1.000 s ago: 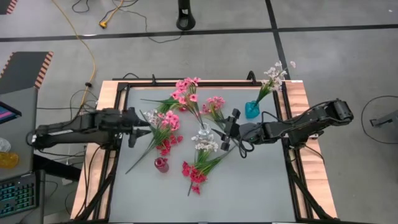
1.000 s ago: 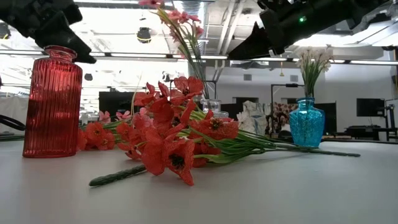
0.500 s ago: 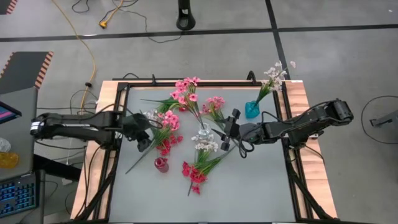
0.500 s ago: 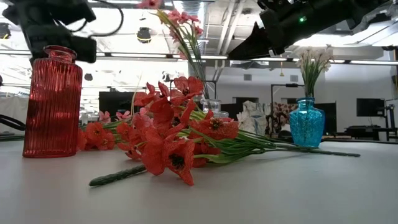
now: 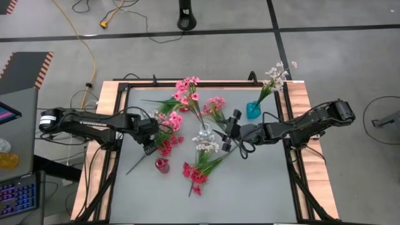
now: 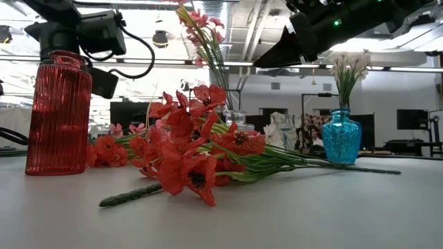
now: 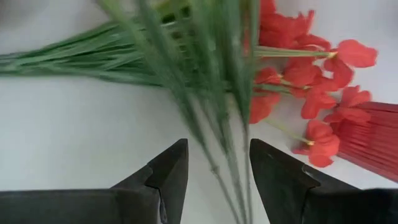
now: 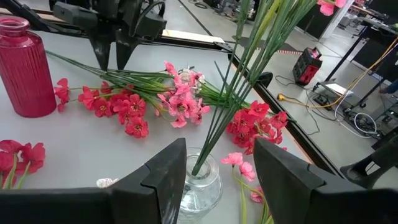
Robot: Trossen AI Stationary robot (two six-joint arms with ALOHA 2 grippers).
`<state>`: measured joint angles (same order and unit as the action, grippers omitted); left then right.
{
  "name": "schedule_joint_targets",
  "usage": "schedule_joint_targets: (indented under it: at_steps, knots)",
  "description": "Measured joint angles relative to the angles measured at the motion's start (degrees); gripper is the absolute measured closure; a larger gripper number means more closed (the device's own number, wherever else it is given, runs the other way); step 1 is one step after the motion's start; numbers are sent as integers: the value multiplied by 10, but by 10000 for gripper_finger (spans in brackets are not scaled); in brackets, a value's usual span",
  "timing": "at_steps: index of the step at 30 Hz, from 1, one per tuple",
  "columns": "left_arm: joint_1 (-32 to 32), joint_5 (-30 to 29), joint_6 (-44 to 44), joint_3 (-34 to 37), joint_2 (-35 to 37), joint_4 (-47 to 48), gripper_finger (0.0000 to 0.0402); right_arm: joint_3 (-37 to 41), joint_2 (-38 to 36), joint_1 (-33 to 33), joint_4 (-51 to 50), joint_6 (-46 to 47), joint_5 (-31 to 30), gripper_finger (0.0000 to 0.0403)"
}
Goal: Sort flowers into vase by color
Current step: Put the left pink flowers into the transparent vase
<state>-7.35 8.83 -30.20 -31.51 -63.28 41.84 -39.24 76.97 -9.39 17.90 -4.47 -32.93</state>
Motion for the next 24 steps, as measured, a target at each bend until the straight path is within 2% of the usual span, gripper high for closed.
schedule_joint_targets:
  at_steps: [14, 18, 24]
  knots:
    - [0, -6, -11, -2, -103, -29, 252, 0, 0, 0, -12, 0, 0, 188]
    - [0, -9, -9, -2, -107, -26, 291, 0, 0, 0, -12, 0, 0, 188]
    - [0, 3, -12, 0, -75, -24, 375, 0, 0, 0, -12, 0, 0, 188]
